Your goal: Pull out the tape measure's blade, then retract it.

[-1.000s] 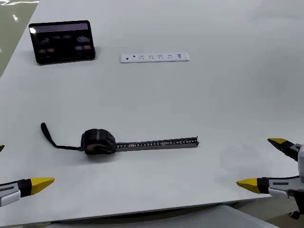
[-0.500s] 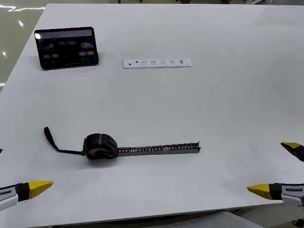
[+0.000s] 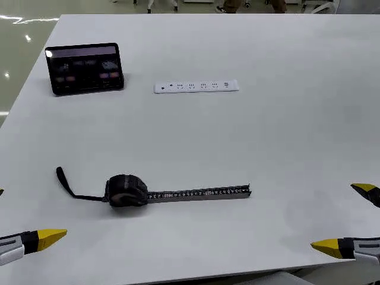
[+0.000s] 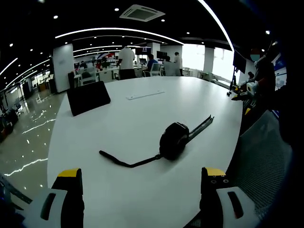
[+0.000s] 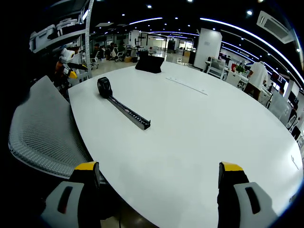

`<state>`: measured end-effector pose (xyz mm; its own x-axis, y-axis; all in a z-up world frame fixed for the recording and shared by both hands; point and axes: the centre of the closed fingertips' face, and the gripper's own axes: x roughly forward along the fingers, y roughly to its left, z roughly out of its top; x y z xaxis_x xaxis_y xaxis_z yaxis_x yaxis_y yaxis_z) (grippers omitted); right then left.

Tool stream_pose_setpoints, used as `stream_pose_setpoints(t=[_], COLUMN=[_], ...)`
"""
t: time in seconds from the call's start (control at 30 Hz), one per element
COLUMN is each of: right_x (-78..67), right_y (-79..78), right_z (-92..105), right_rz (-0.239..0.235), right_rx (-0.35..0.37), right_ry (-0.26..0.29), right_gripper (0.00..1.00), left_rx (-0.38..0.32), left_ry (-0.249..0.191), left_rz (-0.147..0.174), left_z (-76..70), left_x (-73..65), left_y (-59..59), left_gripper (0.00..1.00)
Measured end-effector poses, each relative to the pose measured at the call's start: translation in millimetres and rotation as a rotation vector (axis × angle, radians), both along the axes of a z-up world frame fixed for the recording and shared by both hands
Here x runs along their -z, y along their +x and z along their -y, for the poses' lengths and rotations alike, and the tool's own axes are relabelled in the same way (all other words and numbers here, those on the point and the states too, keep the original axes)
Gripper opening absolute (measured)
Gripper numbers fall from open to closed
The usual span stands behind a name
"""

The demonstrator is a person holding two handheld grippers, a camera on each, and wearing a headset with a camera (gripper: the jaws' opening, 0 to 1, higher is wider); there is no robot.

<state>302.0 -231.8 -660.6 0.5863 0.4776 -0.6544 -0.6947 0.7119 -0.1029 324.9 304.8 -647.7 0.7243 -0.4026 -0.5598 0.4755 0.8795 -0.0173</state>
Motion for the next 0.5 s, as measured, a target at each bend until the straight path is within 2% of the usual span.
stream_pose_setpoints(t=[0.13,0.17,0.2,0.23,0.3,0.37,0.47,0.5], right_x=[-6.3,-7.2,-8.1,-9.4,-12.0,-10.8,-8.9,-6.6], right_y=[9.2,12.2,14.0,15.4,18.6,20.9,21.3,22.8], right_z=[-7.2,-9.7,-11.7,-14.0,-20.2,-24.2,-32.4,-33.9], right_rz=[0.005,0.005,0.004,0.004,0.002,0.004,-0.027,-0.030], right_rx=[-0.040,-0.050,-0.057,-0.063,-0.080,-0.117,-0.143,-0.161], right_ry=[-0.022,-0.024,-0.024,-0.020,-0.016,-0.052,-0.053,-0.068], right_gripper=[1.00,1.00,1.00,1.00,1.00,0.99,0.97,0.97], left_rx=[0.003,0.001,-0.014,-0.042,-0.056,-0.084,-0.103,-0.106], left_ry=[-0.006,-0.021,-0.026,-0.022,-0.031,-0.054,-0.087,-0.091], left_rz=[0.024,0.025,0.017,-0.011,-0.006,-0.025,-0.024,-0.022], left_z=[21.4,27.9,30.3,31.2,40.5,48.2,59.6,64.1], left_x=[-10.9,-12.7,-12.5,-10.7,-15.4,-16.6,-19.1,-18.7], left_y=[9.5,13.2,16.3,17.4,25.4,30.7,38.6,41.7], left_gripper=[1.00,1.00,1.00,1.00,1.00,1.00,1.00,1.00])
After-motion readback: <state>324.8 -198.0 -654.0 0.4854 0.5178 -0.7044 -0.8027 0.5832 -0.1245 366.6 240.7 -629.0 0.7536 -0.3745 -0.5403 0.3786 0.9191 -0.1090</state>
